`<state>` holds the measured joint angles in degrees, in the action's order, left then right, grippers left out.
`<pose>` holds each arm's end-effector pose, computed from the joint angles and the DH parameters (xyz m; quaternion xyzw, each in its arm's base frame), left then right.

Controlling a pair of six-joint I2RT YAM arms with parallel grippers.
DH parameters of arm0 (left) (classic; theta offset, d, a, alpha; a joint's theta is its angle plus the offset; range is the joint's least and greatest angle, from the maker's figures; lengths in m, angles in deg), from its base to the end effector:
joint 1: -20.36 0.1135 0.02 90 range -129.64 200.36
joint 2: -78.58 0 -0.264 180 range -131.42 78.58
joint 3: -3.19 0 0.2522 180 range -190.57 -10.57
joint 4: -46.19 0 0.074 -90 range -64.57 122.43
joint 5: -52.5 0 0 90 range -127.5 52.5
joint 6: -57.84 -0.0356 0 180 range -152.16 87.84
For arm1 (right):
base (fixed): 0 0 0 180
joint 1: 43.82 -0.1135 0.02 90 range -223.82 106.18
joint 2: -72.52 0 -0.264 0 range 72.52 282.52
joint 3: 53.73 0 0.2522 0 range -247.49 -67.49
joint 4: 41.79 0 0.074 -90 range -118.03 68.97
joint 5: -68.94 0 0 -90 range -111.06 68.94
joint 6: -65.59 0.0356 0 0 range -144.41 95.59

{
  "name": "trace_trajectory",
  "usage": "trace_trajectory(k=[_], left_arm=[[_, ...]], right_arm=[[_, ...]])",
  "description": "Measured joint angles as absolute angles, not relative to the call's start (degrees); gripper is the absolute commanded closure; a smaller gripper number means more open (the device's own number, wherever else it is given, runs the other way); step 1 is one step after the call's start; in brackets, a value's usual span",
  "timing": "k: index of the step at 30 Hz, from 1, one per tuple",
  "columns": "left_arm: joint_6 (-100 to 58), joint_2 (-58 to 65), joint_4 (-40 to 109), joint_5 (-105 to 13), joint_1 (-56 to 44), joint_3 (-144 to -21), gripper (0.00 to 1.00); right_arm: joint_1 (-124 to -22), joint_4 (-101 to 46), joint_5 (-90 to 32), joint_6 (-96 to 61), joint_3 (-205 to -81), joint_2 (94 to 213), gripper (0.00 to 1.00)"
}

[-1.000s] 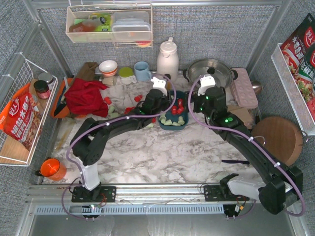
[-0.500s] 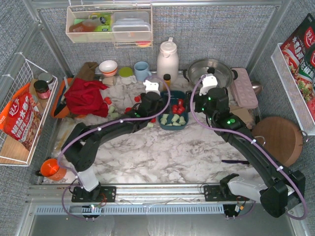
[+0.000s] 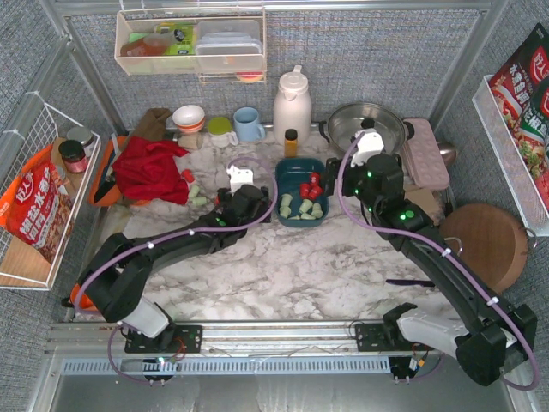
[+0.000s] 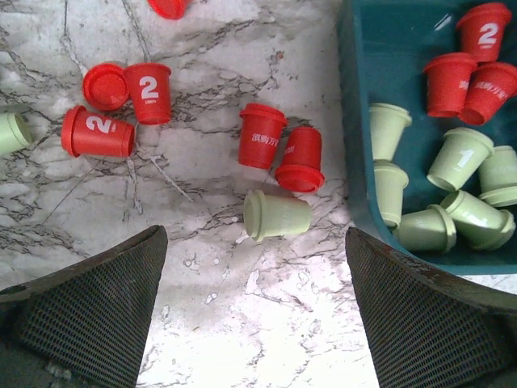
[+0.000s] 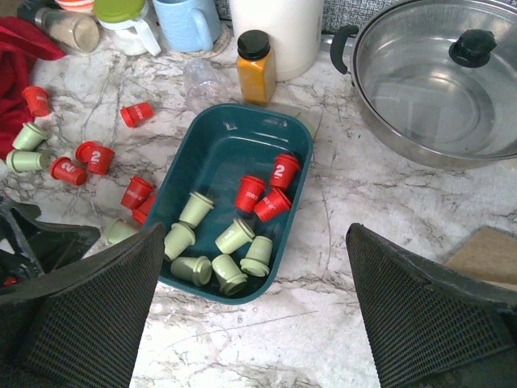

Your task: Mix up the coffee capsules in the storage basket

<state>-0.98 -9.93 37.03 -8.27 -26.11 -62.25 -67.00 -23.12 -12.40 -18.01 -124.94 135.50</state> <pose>0.2427 -0.2302 0.2226 -0.0081 0.8559 -0.1209 0.5027 0.2384 0.0963 0.3650 -0.0640 0.7652 0.1068 0.6317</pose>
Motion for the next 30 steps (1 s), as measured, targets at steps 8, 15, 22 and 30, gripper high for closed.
trace_trajectory(k=[8,15,22,30], left_arm=[[-1.05,-16.79,37.03,-8.14,-26.22,-62.62,0.11],[-2.03,-21.67,37.09,-8.12,-26.36,-64.89,0.12],[-3.28,-26.56,37.55,-8.84,-26.31,-68.41,0.13],[-3.45,-28.9,37.57,-8.56,-26.2,-68.91,0.26]], right_arm=[[-67.0,-22.25,-12.37,-17.6,-123.08,134.84,0.01],[-67.0,-22.23,-12.37,-17.6,-123.04,135.39,0.01],[-67.0,-22.23,-12.37,-17.62,-123.04,136.05,0.01],[-67.0,-22.25,-12.37,-17.62,-123.04,136.2,0.01]])
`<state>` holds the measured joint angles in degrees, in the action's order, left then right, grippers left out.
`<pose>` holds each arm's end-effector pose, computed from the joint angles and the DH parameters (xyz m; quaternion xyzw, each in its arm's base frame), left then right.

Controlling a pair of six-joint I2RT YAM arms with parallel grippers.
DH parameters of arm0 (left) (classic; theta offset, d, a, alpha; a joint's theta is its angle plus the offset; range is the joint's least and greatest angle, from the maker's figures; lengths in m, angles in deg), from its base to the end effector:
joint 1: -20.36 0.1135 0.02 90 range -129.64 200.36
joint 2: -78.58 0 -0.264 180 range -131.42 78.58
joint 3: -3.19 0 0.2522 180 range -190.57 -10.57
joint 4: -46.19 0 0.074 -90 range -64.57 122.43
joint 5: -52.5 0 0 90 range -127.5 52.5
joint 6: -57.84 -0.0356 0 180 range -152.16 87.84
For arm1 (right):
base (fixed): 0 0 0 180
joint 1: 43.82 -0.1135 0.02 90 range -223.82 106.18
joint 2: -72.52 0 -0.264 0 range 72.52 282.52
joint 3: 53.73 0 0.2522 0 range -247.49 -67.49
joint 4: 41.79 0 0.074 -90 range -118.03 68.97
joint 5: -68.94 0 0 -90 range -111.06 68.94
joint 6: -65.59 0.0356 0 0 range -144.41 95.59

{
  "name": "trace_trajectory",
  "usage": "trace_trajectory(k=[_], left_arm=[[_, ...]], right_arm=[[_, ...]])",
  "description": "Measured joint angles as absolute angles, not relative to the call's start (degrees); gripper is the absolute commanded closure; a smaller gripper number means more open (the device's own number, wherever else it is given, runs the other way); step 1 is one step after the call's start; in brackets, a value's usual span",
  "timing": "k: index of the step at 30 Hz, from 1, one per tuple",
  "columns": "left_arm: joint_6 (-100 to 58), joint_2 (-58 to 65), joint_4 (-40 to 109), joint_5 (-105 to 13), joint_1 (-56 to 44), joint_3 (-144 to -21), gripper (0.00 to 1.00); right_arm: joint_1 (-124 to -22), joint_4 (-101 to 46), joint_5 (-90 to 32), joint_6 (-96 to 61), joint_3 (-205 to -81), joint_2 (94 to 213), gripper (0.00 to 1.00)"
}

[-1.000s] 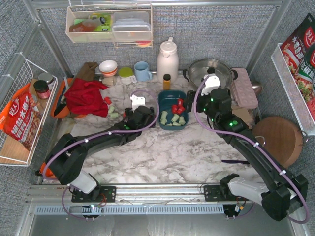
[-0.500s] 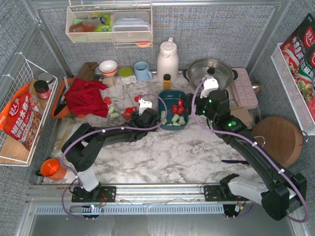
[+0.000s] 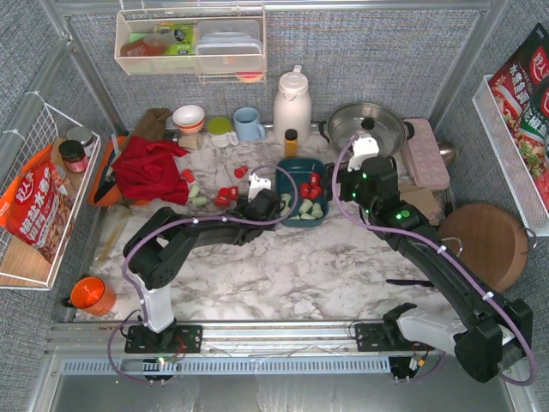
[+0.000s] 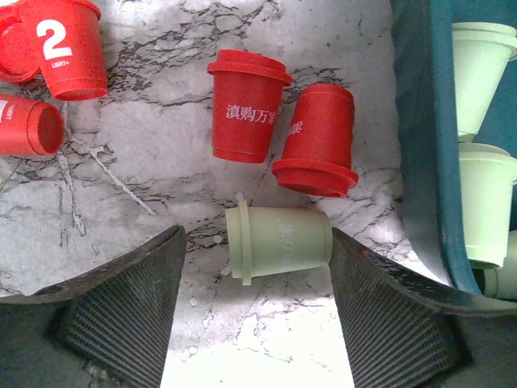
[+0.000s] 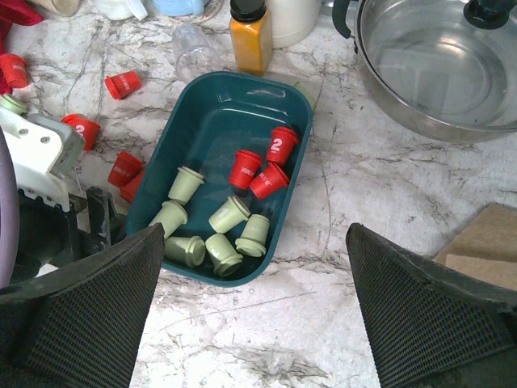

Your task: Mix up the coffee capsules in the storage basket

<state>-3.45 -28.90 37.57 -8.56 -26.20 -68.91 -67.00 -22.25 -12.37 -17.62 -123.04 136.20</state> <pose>0.2742 -0.2645 0.1462 0.0418 0.8957 -0.0489 0.4401 0.2411 0.0974 0.3486 -0.0657 0.7839 0.1013 0.6090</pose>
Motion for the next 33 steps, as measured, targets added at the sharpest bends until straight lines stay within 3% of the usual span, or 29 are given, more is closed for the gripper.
trace_trajectory(k=[3,5,14,21,27,33], left_arm=[[-3.45,-29.08,37.81,-7.88,-26.09,-68.69,0.5],[-3.65,-28.66,38.91,-7.48,-26.07,-67.78,0.56],[-5.25,-16.49,48.68,-8.49,-26.05,-55.93,0.53],[-12.02,-7.0,73.55,-17.74,-26.33,-39.91,0.53],[-19.56,-11.66,105.5,-29.69,-27.1,-26.82,0.55],[-25.24,-16.36,119.62,-36.9,-29.74,-28.48,0.55]], right_arm=[[-66.97,-22.23,-12.37,-17.62,-123.04,136.53,0.01],[-66.95,-22.25,-12.4,-17.62,-123.04,136.64,0.01],[-66.95,-21.96,-13.75,-17.36,-123.63,138.28,0.02],[-66.86,-19.19,-26.23,-16.26,-131.13,147.87,0.17],[-67.26,-16.91,-40.81,-12.26,-136.29,157.77,0.31],[-68.63,-14.62,-50.75,-10.36,-140.15,163.32,0.38]])
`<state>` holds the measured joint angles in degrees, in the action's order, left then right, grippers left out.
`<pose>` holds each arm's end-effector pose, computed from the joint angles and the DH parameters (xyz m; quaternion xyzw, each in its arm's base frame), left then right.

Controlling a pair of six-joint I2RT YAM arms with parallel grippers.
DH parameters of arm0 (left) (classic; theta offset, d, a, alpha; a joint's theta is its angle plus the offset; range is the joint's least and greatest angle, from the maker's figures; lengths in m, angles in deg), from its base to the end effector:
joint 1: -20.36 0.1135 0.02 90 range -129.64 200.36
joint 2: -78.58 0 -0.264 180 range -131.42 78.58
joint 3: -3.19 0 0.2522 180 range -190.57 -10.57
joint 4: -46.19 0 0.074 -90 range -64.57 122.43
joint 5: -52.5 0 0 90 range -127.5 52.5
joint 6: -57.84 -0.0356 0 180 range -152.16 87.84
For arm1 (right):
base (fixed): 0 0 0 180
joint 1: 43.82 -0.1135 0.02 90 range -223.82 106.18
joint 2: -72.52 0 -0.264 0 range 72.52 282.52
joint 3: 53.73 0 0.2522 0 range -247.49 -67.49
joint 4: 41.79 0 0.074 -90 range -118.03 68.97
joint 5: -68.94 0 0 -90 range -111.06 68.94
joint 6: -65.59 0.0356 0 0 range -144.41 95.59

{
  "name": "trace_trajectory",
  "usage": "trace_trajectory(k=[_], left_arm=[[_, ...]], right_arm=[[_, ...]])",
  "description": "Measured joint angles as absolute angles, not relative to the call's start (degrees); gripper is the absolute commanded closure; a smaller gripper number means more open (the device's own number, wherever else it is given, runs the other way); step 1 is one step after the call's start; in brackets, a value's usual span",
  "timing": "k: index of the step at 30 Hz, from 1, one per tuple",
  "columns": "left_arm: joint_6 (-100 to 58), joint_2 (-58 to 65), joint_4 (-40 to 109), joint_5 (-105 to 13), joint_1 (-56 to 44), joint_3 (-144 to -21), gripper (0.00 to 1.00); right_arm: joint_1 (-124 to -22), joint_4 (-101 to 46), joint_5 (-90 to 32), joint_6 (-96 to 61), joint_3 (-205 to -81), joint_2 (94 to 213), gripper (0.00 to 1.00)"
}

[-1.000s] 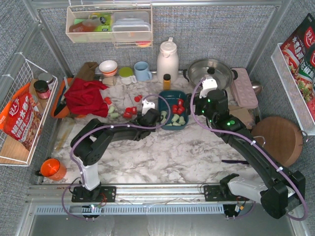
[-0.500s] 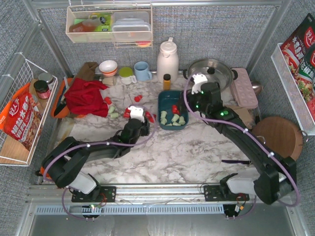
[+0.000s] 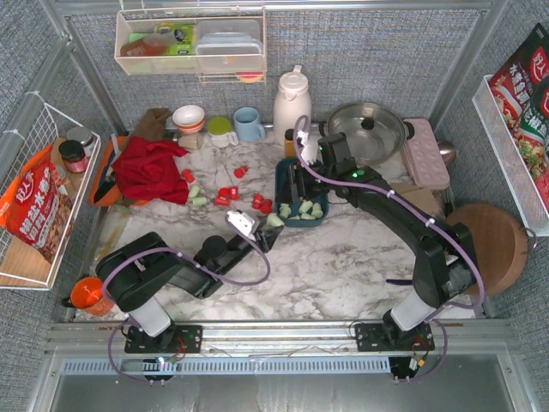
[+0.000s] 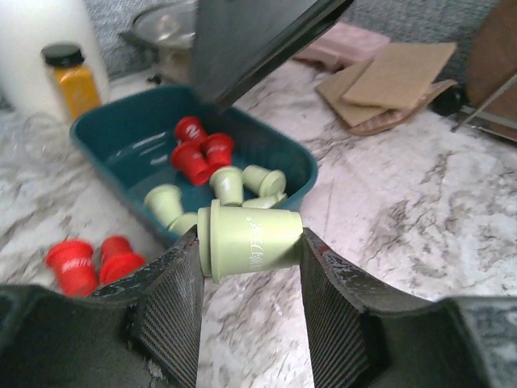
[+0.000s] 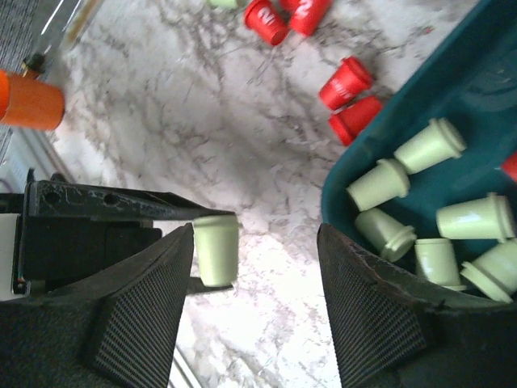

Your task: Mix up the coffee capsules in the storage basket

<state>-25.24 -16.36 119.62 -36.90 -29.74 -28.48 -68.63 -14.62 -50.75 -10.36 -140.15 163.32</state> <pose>0.1697 -0.2023 0.1706 0.2324 0.5982 -0.3631 0.6755 0.3235 0.1690 0.3033 -0.2036 0.8281 0.3679 0.3707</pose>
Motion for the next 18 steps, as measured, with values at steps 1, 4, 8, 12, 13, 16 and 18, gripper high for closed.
trace_trajectory(k=[1,4,8,12,13,16,18], left_arm=[[-26.05,-16.71,120.43,-37.58,-30.2,-28.96,0.55],[-27.89,-17.45,122.01,-37.58,-30.57,-30.29,0.55],[-29.27,-18.06,122.75,-37.03,-30.66,-31.93,0.55],[-30.25,-18.74,122.75,-34.61,-30.77,-32.96,0.55],[-30.31,-18.87,122.75,-34.22,-30.81,-33.13,0.55],[-30.66,-19.13,122.73,-32.64,-30.81,-33.4,0.55],[-30.71,-19.13,122.73,-31.7,-30.81,-33.7,0.55]], right_arm=[[-68.96,-13.61,-51.78,-10.78,-141.01,164.02,0.4],[-69.75,-11.17,-53.6,-12.46,-143.02,165.4,0.44],[-70.43,-7.8,-55.17,-14.95,-144.81,166.65,0.45],[-70.97,-4.26,-55.98,-17.97,-146.47,167.67,0.45],[-71.1,-3.58,-56.07,-18.67,-146.8,167.85,0.45],[-71.39,-1.44,-56.66,-20.66,-147.61,168.35,0.45],[-71.61,-0.46,-57.07,-21.62,-147.98,168.77,0.48]])
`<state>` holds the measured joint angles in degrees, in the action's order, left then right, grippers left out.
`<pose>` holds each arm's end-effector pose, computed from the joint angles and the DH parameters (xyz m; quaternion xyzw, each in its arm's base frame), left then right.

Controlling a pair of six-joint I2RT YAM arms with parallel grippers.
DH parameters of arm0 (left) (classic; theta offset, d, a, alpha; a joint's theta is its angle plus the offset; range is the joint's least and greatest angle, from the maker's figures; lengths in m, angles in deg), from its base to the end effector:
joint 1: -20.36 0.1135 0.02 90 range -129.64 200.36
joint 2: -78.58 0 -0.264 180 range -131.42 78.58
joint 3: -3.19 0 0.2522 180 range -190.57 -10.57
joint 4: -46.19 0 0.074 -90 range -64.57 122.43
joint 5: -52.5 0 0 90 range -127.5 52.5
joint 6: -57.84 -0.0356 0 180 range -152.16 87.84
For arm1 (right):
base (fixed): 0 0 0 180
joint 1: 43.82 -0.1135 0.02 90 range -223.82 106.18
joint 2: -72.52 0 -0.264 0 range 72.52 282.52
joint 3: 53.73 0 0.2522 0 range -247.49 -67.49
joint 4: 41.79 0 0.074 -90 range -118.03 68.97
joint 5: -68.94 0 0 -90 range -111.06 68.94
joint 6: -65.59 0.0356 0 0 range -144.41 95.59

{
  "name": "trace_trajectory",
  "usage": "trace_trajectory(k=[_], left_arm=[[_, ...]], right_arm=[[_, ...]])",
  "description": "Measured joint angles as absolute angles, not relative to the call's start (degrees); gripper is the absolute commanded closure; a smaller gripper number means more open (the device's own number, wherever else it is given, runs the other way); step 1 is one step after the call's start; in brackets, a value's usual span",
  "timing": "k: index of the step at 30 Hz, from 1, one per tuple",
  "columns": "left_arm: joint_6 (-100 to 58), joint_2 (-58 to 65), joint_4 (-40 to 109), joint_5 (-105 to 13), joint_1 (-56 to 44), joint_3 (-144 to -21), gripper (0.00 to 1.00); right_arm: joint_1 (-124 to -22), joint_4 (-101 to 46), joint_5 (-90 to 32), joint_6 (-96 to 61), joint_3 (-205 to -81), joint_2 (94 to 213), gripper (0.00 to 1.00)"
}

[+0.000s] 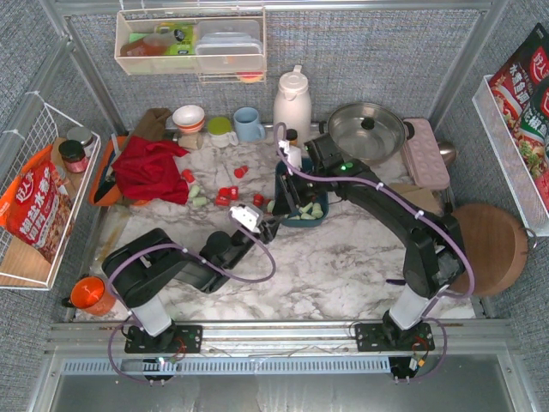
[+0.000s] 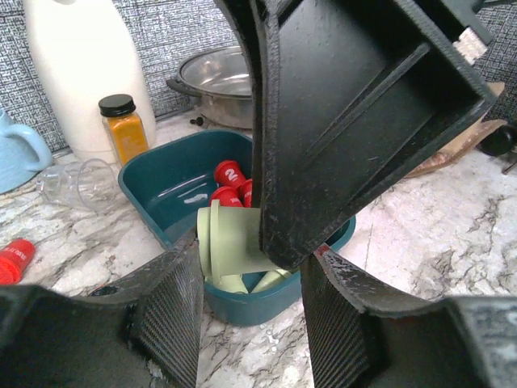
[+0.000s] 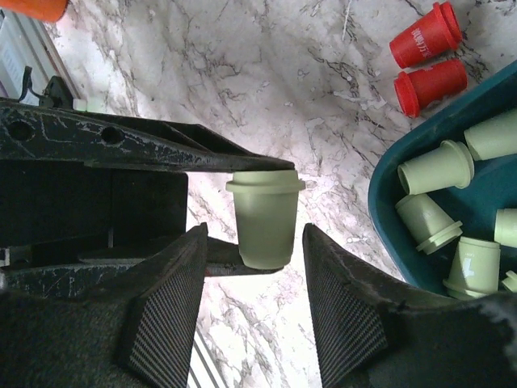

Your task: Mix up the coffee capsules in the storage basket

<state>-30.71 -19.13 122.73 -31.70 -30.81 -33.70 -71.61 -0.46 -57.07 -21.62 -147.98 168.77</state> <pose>0.1807 -0.2188 0.1846 0.2169 0.5641 -0.3255 0.7272 0.3225 0.1936 0.2966 -0.3085 0.8260 0.3731 0.2885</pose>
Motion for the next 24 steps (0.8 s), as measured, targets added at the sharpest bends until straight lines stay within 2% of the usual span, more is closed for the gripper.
trace_trajectory(k=[3,6,8,10,15,18,22,24], left_arm=[[-30.91,-19.13,122.68,-31.68,-30.86,-34.03,0.55],[-31.3,-19.13,122.53,-31.64,-30.88,-34.4,0.51],[-30.99,-19.13,122.23,-31.72,-30.86,-34.49,0.47],[-30.6,-19.26,122.25,-31.72,-30.86,-34.47,0.42],[-29.51,-20.01,122.84,-28.93,-31.03,-33.79,0.37],[-28.68,-20.95,122.75,-25.34,-31.01,-33.26,0.36],[-26.49,-22.48,121.31,-19.64,-30.09,-33.26,0.36],[-24.72,-22.67,118.77,-17.98,-29.5,-33.99,0.36]], right_arm=[[-72.09,0.42,-57.27,-22.97,-148.96,169.58,0.58],[-72.63,0.48,-55.39,-24.44,-149.6,170.03,0.83],[-72.7,0.53,-54.69,-25.14,-149.64,170.1,0.94],[-72.74,0.88,-54.27,-25.6,-149.79,170.03,1.0],[-72.94,-0.59,-49.14,-22.95,-147.61,167.94,1.0],[-72.48,-4.06,-41.2,-20.81,-144.24,165.62,0.98],[-71.48,-6.97,-29.07,-17.99,-139.78,163.85,0.92],[-71.59,-8.11,-25.33,-17.58,-138.73,163.87,0.83]])
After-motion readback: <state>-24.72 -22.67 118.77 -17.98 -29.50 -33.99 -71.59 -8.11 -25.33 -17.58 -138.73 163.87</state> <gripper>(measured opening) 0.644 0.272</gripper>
